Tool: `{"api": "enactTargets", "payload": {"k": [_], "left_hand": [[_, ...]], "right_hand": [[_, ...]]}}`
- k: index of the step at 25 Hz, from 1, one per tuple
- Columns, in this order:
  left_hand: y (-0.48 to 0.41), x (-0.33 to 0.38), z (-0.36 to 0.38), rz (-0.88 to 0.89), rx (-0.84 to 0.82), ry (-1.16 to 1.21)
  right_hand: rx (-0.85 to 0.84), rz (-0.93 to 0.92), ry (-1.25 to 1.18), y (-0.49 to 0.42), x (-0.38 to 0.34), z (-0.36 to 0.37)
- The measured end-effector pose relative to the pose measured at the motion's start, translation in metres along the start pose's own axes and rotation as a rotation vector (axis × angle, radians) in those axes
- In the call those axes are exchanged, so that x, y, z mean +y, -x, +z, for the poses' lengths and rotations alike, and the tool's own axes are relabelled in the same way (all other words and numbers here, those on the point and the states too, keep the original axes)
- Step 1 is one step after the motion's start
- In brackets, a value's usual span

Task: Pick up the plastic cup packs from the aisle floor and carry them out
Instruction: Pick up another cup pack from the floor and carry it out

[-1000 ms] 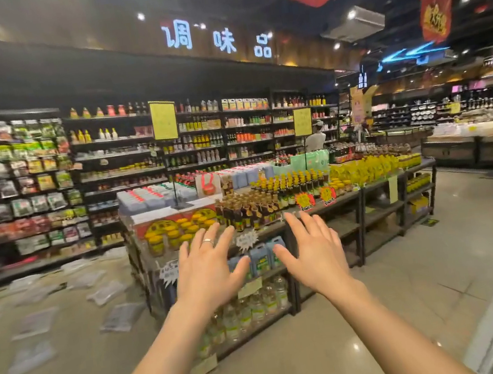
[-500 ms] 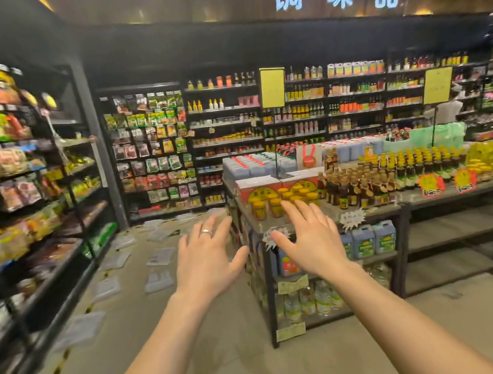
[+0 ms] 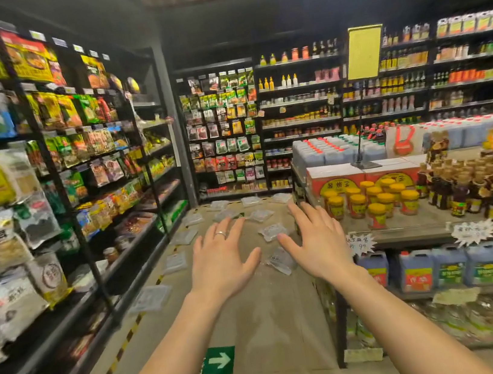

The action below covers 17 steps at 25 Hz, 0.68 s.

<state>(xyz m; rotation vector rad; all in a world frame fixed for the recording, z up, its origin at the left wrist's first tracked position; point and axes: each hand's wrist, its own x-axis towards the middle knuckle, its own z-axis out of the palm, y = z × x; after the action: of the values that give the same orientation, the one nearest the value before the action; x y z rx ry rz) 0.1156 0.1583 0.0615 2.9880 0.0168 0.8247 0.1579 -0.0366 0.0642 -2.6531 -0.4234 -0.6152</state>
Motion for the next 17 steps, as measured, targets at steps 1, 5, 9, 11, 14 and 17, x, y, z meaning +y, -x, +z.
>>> {"api": "enactTargets", "payload": {"k": [1,5,9,11,14,17], "left_hand": [[-0.018,-0.001,0.011,-0.007,-0.003,-0.001],[-0.096,0.003,0.055,-0.034,0.002,-0.002],[-0.144,0.004,0.091,-0.047,0.005,0.003],[-0.166,0.005,0.108,-0.056,-0.006,0.018],[-0.202,0.001,0.133,-0.076,-0.024,0.055],[-0.236,-0.007,0.158,-0.089,-0.025,0.087]], "right_hand": [[-0.008,-0.003,0.003,-0.018,0.007,0.008],[-0.039,-0.007,-0.009,-0.094,0.047,0.039],[-0.053,-0.014,-0.018,-0.148,0.076,0.065],[-0.05,-0.016,-0.025,-0.171,0.087,0.077],[-0.06,-0.01,-0.018,-0.207,0.1,0.097],[-0.032,-0.007,-0.002,-0.24,0.111,0.119]]}}
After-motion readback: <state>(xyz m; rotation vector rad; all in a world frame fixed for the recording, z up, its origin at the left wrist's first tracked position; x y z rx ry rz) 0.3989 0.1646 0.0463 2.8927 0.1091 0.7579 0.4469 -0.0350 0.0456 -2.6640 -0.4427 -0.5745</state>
